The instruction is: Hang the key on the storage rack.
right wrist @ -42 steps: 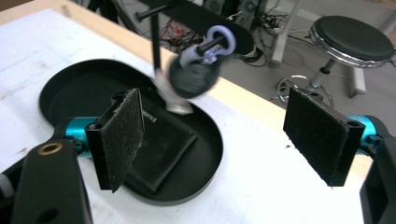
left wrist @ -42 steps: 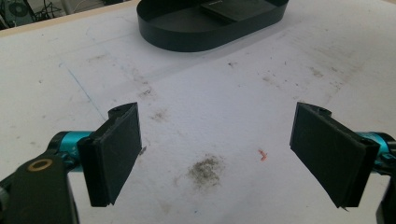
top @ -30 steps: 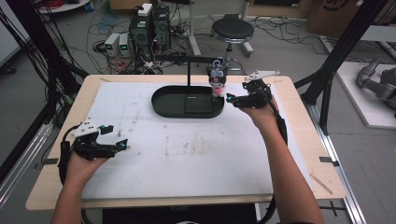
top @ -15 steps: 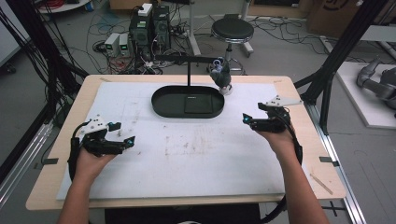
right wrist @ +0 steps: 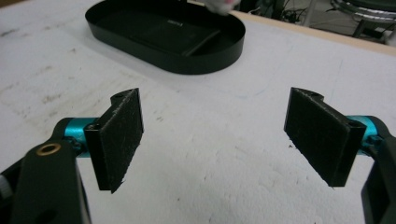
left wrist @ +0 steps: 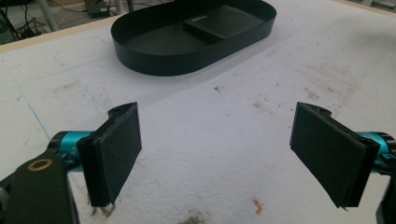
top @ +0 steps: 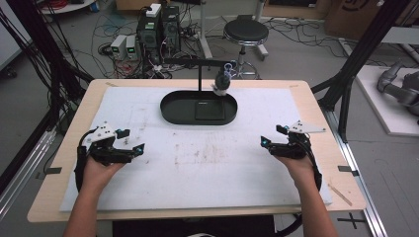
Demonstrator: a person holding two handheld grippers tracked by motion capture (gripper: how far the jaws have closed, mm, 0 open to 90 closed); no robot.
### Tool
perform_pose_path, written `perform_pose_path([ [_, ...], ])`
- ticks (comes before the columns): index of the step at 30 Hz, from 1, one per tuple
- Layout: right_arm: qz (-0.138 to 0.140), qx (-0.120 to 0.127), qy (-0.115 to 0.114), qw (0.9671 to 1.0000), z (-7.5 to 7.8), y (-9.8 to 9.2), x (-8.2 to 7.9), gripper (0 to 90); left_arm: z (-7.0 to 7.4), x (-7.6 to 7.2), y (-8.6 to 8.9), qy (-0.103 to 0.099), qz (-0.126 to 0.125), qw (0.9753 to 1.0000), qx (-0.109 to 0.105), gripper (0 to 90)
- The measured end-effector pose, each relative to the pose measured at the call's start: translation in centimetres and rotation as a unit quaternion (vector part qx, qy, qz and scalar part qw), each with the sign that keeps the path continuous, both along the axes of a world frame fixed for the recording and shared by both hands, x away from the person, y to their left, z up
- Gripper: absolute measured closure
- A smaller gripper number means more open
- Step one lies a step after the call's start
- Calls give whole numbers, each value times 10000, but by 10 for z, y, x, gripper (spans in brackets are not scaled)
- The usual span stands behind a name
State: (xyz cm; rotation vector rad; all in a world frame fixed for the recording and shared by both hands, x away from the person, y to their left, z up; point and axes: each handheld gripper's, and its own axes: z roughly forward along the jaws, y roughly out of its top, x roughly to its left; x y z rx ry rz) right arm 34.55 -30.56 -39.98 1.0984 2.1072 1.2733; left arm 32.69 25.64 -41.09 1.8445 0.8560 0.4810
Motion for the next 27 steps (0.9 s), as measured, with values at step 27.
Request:
perform_pose_path([
  [27,-108,0,-13,9999,-11,-5,-1,198,1,1,-12,-24,-164,9999,-12,166],
])
